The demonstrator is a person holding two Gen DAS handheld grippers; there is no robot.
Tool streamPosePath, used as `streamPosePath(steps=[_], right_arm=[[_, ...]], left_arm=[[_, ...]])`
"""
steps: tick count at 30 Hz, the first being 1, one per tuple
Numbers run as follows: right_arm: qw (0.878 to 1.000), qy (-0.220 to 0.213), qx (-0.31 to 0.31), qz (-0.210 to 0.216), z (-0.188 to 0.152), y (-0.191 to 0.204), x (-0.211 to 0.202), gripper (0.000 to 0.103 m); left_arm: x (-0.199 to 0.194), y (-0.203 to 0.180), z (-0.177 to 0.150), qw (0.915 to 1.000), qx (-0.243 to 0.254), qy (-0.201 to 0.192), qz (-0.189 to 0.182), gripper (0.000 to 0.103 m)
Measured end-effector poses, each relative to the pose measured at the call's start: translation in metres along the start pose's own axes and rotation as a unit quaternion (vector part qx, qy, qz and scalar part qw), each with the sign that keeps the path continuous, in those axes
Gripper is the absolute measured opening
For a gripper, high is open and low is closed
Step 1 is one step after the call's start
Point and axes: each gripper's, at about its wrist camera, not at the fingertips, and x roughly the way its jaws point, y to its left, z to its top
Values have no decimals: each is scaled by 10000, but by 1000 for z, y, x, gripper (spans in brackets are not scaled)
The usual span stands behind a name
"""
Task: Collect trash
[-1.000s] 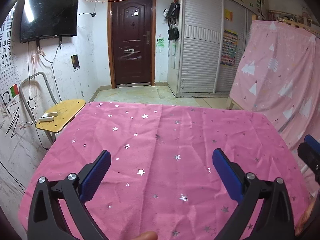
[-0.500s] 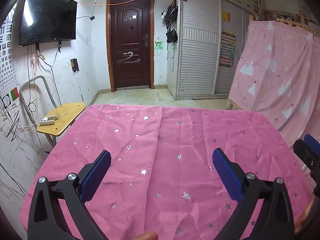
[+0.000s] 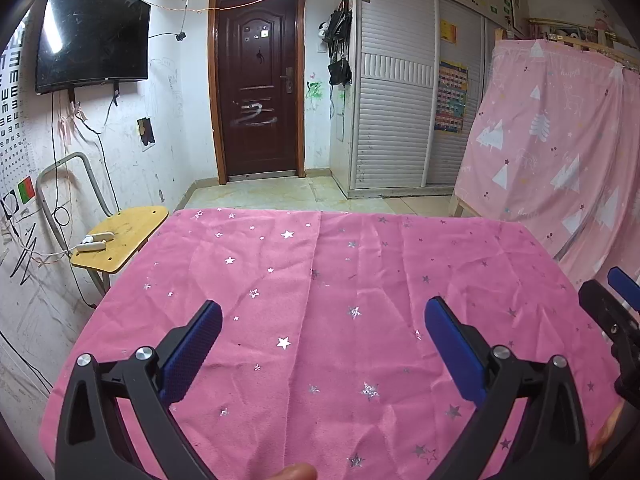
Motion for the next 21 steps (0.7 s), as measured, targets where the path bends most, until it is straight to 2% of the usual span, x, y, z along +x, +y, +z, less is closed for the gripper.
streamPosePath(steps=[21], right_arm=[[10000,21,7,6,-4,1,1,97]], left_arm=[[1,0,-1,10000,15,12,-4,94]])
